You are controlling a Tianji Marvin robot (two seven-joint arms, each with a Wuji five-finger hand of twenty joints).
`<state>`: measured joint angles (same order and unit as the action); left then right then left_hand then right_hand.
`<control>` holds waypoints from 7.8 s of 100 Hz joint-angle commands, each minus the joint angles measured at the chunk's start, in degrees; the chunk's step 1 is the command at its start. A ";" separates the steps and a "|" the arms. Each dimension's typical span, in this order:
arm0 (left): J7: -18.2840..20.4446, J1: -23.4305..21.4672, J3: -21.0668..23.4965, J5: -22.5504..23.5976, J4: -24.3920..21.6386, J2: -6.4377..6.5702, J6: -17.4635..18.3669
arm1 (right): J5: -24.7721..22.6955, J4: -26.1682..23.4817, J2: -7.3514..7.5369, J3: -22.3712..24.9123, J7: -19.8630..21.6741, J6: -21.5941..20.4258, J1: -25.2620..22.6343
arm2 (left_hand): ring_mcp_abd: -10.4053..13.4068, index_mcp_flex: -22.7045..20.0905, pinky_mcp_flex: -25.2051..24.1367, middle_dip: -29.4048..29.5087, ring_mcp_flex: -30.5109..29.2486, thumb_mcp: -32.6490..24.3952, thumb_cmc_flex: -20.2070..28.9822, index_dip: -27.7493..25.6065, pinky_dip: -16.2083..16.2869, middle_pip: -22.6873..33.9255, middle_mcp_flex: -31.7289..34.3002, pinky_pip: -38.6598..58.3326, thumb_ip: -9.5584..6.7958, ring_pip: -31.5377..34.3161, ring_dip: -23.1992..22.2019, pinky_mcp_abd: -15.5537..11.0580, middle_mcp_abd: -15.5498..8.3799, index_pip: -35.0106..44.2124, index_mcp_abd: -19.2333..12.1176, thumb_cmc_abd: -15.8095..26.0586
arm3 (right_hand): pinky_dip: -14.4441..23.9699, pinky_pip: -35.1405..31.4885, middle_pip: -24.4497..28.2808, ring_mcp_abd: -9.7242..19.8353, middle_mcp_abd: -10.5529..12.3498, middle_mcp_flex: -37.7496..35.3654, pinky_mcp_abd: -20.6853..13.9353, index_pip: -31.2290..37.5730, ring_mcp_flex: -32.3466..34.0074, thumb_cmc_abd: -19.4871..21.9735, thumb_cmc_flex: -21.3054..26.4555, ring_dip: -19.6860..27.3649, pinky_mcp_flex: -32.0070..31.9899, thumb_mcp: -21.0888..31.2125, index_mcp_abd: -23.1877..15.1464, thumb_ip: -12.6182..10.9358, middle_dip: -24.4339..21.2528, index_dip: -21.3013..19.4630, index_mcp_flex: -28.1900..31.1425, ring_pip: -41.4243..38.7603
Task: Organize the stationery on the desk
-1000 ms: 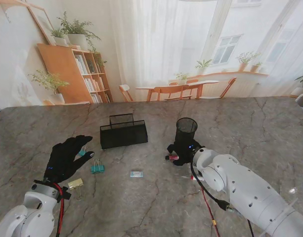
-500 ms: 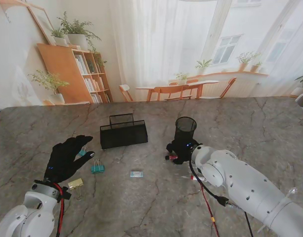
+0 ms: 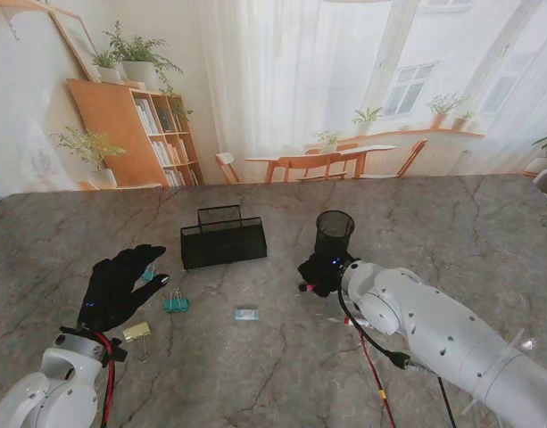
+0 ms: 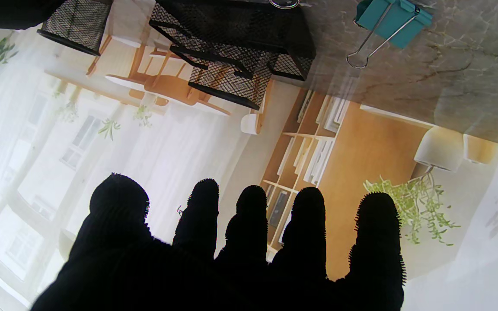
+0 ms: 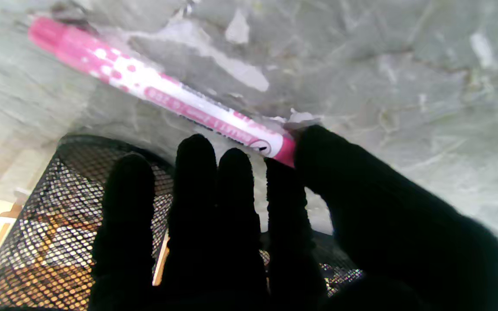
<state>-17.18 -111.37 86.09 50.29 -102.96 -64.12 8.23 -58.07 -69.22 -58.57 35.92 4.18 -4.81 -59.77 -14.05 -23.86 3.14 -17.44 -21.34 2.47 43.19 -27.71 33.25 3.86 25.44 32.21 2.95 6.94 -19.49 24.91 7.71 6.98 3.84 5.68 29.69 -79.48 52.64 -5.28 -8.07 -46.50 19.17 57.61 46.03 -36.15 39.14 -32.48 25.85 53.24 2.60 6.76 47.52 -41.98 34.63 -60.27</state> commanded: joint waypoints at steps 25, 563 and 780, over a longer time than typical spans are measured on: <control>-0.66 -0.83 0.15 0.22 -0.53 -0.19 -0.25 | -1.45 2.31 0.85 0.67 1.93 -1.16 -2.75 | 0.35 -0.10 -0.37 -0.15 -0.75 0.11 -0.10 -0.42 1.65 -0.07 0.25 0.71 -0.40 0.46 0.16 0.53 0.06 -0.14 -0.58 3.03 | -1.28 -3.62 -1.12 3.72 4.18 -12.54 -0.45 2.56 10.25 -9.70 2.30 2.94 10.78 -3.25 -9.72 2.90 -3.18 9.94 12.50 -1.03; -0.98 -0.99 -0.03 0.40 -0.71 -0.21 -0.46 | 42.64 9.65 -12.63 20.10 -13.83 4.69 1.05 | 0.33 -0.54 -0.19 -0.49 -2.06 0.34 4.66 -0.57 1.76 0.30 1.69 1.42 0.11 1.07 -0.71 0.07 0.19 0.07 -0.61 4.94 | 5.32 12.38 -26.38 0.65 1.05 12.81 -3.26 -19.80 -16.42 10.03 -11.37 -5.66 -17.49 -0.84 -10.72 -17.13 -3.78 -11.50 -7.96 14.70; -0.53 -0.91 -0.37 -0.41 -0.92 -0.24 0.22 | -23.28 -21.86 2.87 43.55 -4.61 -22.09 -37.85 | 0.20 -0.49 -0.18 -0.34 -2.14 0.34 3.96 -0.64 1.79 0.03 0.52 1.54 0.04 1.14 -0.84 0.20 -0.02 0.07 -0.56 4.66 | -4.22 6.63 -21.53 -7.79 -9.94 20.18 1.14 -40.81 -25.60 11.30 -7.73 -0.24 -24.19 -18.48 14.22 -7.10 2.26 -6.89 -8.45 12.35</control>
<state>-17.57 -112.03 85.92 50.06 -103.70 -64.22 8.50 -79.47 -91.90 -55.90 79.88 -0.57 -26.84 -97.76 -14.05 -23.93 3.14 -17.79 -23.03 2.41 46.00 -27.71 33.25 4.23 26.67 32.94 2.95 7.38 -20.05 24.91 7.73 6.98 3.84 5.73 26.09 -70.76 28.83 -11.13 -16.13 -27.25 17.84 16.15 20.89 -23.71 29.58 -32.14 1.54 33.09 14.80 0.08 48.70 -47.03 25.72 -46.23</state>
